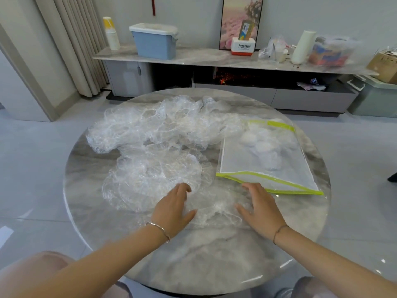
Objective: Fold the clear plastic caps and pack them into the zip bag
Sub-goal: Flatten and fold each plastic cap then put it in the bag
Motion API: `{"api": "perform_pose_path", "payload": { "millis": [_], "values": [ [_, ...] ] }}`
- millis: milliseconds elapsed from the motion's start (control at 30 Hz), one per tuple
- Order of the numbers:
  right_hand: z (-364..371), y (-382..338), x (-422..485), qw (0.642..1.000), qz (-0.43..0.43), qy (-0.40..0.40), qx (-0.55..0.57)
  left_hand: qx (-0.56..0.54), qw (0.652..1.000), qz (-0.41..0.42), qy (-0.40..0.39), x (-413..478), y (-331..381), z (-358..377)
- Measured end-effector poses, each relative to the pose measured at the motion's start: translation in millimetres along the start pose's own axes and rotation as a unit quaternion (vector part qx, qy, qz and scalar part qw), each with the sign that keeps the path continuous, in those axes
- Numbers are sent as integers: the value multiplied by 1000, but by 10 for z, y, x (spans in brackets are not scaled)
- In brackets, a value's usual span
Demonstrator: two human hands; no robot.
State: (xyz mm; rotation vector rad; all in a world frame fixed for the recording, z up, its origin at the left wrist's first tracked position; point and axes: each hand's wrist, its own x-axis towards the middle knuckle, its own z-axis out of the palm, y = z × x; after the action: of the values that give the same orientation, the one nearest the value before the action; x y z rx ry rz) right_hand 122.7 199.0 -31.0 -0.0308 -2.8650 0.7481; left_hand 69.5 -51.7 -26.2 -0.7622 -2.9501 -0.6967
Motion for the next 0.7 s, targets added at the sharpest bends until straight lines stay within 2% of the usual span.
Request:
{"api": "perform_pose_path", "payload": {
  "millis": [67,100,167,267,367,500,600,700],
  "values": [
    [36,-61,-45,994,-101,22,-47,40,984,146,89,34,69,-25],
    [86,-78,-72,988,-133,11,-72,65,970,215,96,57,80,-9],
    [225,-68,-129,977,-164,-17,-134,130,945,298,34,93,35,87],
    [345,5,-187,966,-152,-51,-205,190,945,256,-77,69,-47,215],
    [354,36,-209,965,-128,-74,-215,206,946,186,-168,63,-106,261],
    [339,54,-193,966,-135,-77,-206,159,954,177,-184,59,-47,192],
    [242,13,-182,962,-215,-65,-155,126,961,173,-177,38,11,155],
    [141,-103,-212,946,-292,-71,-125,143,961,186,-149,22,62,59]
  ]
}}
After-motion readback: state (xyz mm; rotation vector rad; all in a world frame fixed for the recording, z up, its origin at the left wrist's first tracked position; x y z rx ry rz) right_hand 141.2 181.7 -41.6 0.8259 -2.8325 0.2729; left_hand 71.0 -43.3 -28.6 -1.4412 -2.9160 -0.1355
